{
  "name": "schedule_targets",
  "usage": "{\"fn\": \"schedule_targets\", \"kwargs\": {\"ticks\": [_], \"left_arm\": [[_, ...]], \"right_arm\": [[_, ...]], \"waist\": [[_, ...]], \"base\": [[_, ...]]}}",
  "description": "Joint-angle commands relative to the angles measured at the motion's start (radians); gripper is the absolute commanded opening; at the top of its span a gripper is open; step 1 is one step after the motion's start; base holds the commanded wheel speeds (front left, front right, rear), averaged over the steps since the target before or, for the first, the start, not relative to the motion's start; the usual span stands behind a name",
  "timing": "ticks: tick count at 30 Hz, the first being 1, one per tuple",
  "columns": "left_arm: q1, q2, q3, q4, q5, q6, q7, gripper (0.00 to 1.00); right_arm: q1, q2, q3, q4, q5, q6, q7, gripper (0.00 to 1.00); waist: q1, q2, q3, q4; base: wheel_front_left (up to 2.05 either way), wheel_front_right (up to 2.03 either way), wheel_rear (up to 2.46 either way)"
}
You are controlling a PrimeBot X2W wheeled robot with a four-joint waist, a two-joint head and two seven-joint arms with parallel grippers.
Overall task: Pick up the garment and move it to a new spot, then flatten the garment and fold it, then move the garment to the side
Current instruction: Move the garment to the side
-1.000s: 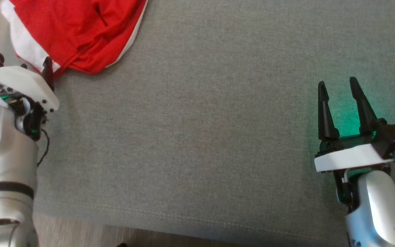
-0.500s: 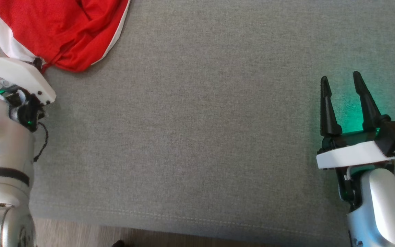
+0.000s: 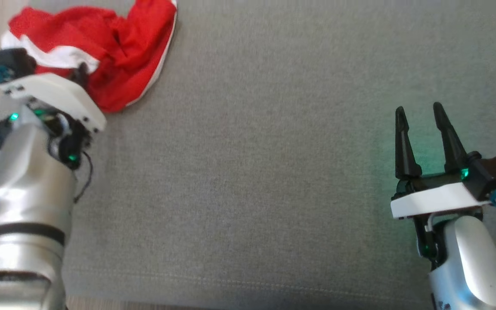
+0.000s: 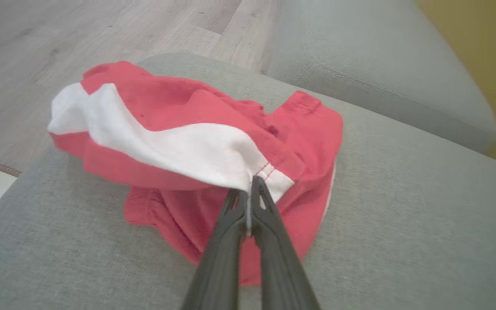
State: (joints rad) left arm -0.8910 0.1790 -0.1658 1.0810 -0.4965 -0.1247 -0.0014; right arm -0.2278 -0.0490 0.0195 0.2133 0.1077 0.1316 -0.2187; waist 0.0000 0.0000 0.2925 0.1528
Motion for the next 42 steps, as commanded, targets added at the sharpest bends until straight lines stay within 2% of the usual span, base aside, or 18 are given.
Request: {"fn": "schedule_targets", "kwargs": {"ticks": [1,12,17,22,29,33,42], "left_arm": [[-0.002,0.041,0.002,-0.050,-0.019,-0.006,-0.002,0.00],[0.120,-0.024,-0.183,-0.313,-0.150,-0.006,0.022,0.00],[0.151,-0.069,-0.231,-0.372,-0.149,-0.004,0.020,0.00],[0.174,-0.111,-0.289,-0.416,-0.143,0.018,0.016,0.00],[0.183,-0.128,-0.414,-0.482,-0.178,0.040,0.017,0.00],[0.180,-0.128,-0.544,-0.565,-0.263,0.091,0.006,0.00],[0.086,-0.129,-0.776,-0.680,-0.452,0.258,-0.107,0.00]], "right_arm": [[-0.006,-0.001,0.026,-0.022,0.008,-0.001,-0.014,1.00],[0.001,-0.001,0.044,0.046,0.062,-0.001,-0.039,1.00],[0.004,-0.001,0.042,0.058,0.070,-0.001,-0.042,1.00],[0.002,-0.001,0.034,0.056,0.075,-0.001,-0.043,1.00],[-0.005,-0.001,0.036,0.048,0.084,-0.001,-0.043,1.00],[-0.010,-0.001,0.040,0.046,0.089,-0.001,-0.043,1.00],[-0.017,-0.001,0.059,0.045,0.102,-0.001,-0.043,1.00]], "waist": [[0.0000,0.0000,-0.045,-0.013],[0.0000,0.0000,-0.142,-0.071],[0.0000,0.0000,-0.162,-0.109],[0.0000,0.0000,-0.165,-0.148],[0.0000,0.0000,-0.164,-0.195],[0.0000,0.0000,-0.162,-0.223],[0.0000,0.0000,-0.156,-0.282]], "base": [[0.00,0.00,0.00],[0.00,0.00,0.00],[0.00,0.00,0.00],[0.00,0.00,0.00],[0.00,0.00,0.00],[0.00,0.00,0.00],[0.00,0.00,0.00]]}}
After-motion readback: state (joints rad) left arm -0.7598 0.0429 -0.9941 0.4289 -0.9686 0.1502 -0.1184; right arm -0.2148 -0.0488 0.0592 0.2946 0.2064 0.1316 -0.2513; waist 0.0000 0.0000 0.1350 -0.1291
